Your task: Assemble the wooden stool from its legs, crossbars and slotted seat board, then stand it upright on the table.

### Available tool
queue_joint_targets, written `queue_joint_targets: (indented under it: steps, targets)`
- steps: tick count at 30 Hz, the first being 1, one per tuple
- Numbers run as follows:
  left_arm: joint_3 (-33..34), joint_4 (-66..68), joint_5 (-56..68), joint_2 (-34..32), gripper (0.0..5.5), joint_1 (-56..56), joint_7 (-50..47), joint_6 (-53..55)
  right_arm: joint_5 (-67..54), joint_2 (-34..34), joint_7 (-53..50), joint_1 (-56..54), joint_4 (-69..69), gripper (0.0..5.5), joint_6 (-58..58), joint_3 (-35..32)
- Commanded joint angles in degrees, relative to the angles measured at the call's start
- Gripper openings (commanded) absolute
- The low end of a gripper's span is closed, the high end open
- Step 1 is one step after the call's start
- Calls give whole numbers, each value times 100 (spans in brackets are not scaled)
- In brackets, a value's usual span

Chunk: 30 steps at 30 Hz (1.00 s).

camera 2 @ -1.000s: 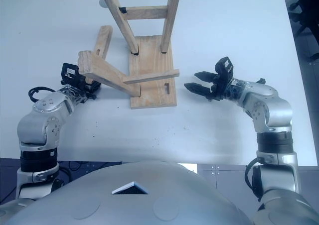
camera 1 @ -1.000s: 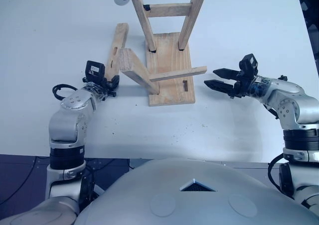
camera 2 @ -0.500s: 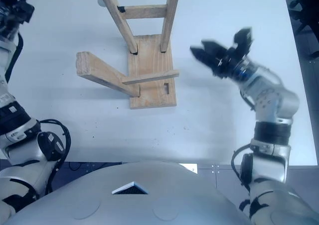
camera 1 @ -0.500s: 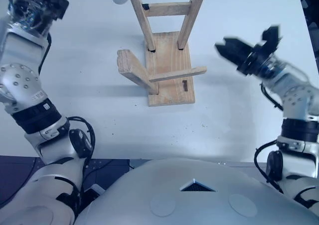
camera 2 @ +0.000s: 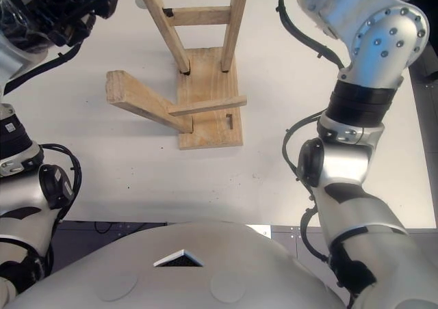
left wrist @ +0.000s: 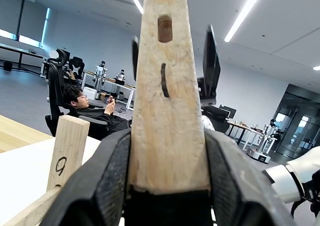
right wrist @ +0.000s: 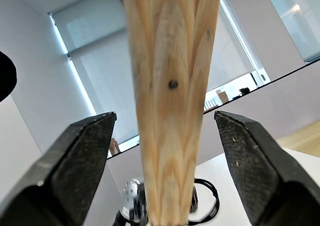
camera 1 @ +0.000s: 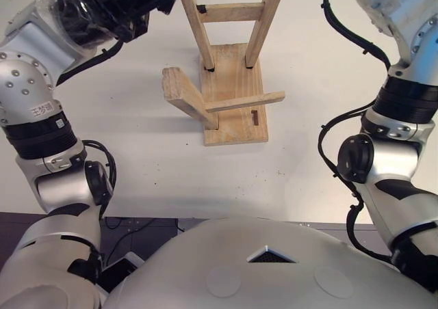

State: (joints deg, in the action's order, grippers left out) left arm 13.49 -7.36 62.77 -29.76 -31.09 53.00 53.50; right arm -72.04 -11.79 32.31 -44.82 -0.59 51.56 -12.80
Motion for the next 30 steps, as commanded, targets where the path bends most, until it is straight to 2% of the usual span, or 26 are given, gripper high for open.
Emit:
queue_joint_targets:
  steps: [1, 10, 15, 16, 23, 27, 30]
  targets:
    - [-102, -51, -71, -88, 201, 5, 115, -29, -75, 70, 12, -202, -24, 360, 129, 88]
    - [-65, -100, 245, -66, 201, -12, 106, 165, -201, 41, 218, -118, 6, 205, 235, 67]
    - [-35, -38, 259, -63, 201, -14, -6, 210, -208, 1, 291, -72, 55, 205, 243, 46]
    - [-46, 8, 156, -95, 237, 31, -22, 163, -123, -37, 327, -32, 75, 205, 203, 60]
    - [71, 1, 0, -313, 349, 847, 50, 166, 468, -443, 570, 403, 195, 204, -50, -50]
    - [348, -12, -208, -273, 398, 1203, -229, -152, 1241, -1121, 1142, 1155, 483, 204, -273, 199]
    - [420, -4, -767, -160, 405, 1657, -433, -768, 2051, -1610, 1765, 1849, 649, 204, -847, 487]
